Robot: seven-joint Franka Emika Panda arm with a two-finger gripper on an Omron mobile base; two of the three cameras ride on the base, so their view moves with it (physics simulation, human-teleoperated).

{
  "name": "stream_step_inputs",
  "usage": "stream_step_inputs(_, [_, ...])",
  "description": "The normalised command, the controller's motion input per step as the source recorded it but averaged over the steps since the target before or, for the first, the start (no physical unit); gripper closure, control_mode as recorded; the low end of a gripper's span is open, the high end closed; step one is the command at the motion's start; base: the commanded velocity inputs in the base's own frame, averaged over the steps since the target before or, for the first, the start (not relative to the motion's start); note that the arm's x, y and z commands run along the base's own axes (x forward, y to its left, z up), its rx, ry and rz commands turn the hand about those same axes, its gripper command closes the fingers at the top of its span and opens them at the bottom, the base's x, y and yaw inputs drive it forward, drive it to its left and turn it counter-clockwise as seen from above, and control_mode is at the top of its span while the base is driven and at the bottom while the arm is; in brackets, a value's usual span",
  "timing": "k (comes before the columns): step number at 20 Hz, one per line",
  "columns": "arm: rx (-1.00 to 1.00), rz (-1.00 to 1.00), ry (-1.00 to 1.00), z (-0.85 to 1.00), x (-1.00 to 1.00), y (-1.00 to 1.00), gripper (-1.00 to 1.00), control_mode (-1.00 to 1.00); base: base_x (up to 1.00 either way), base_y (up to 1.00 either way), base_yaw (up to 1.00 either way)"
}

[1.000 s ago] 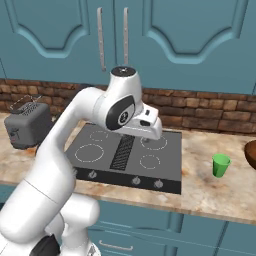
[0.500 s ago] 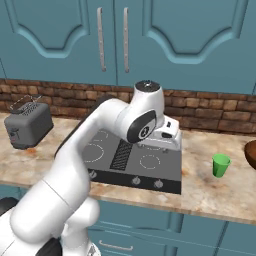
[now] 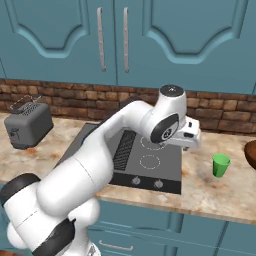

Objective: Pick the cup and bowl from the counter and place them on the counter next to the sink.

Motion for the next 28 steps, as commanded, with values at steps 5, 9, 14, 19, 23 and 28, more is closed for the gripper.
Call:
stream_step_inputs(5, [0.0,0.04,0.0,-0.08,0.55,-0.36,-1.0,-1.0,0.0,0.0,0.0])
stream_step_inputs(9, [0.0,0.0,0.0,-0.1,0.13,-0.3,-1.0,-1.0,0.0,0.0,0.0])
stream_step_inputs(14, [0.0,0.0,0.02,-0.06,0.02,-0.25,-1.0,-1.0,0.0,0.0,0.0])
stream_step_inputs(19, [0.0,-0.05,0.1,-0.25,0.25,-0.3,-1.0,-1.0,0.0,0.0,0.0])
stream_step_inputs(23, [0.0,-0.08,0.11,-0.26,0.24,-0.2,-1.0,-1.0,0.0,0.0,0.0])
stream_step_inputs(28, [0.0,-0.01,0.01,-0.34,0.09,-0.11,-1.0,-1.0,0.0,0.0,0.0])
